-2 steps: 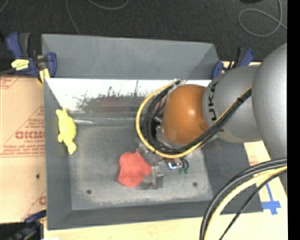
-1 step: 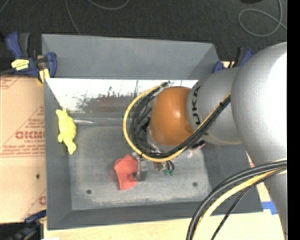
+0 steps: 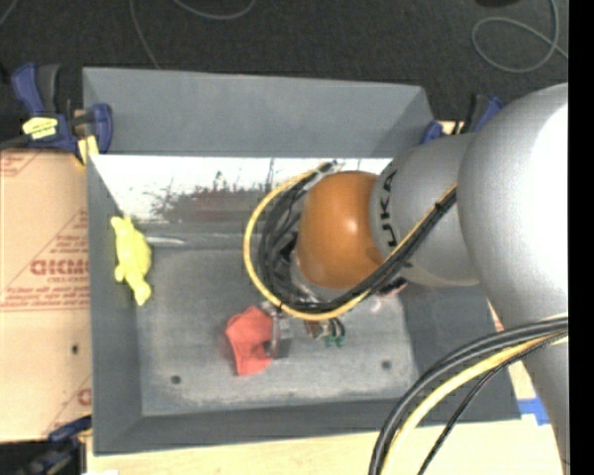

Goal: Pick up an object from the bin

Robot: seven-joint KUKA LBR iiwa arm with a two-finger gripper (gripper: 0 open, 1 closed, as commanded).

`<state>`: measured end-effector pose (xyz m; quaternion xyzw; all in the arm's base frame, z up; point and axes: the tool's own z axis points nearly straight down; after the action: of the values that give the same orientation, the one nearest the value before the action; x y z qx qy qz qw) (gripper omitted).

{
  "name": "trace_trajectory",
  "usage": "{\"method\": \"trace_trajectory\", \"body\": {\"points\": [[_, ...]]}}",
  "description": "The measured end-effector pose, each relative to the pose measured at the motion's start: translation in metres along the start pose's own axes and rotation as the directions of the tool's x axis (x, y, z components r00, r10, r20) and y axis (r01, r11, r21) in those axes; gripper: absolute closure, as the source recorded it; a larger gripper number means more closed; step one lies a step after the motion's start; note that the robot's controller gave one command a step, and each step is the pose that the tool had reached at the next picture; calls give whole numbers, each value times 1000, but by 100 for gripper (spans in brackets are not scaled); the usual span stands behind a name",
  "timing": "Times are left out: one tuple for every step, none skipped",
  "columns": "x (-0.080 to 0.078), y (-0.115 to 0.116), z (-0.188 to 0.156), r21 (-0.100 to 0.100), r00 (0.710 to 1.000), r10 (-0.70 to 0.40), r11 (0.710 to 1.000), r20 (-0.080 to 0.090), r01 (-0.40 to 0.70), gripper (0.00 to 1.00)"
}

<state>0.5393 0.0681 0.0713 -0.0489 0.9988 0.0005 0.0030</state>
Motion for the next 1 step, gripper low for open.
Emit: {"method": "trace_trajectory", "body": {"points": [[0, 0, 0, 0, 1000, -2, 1000, 0, 2, 100]]}}
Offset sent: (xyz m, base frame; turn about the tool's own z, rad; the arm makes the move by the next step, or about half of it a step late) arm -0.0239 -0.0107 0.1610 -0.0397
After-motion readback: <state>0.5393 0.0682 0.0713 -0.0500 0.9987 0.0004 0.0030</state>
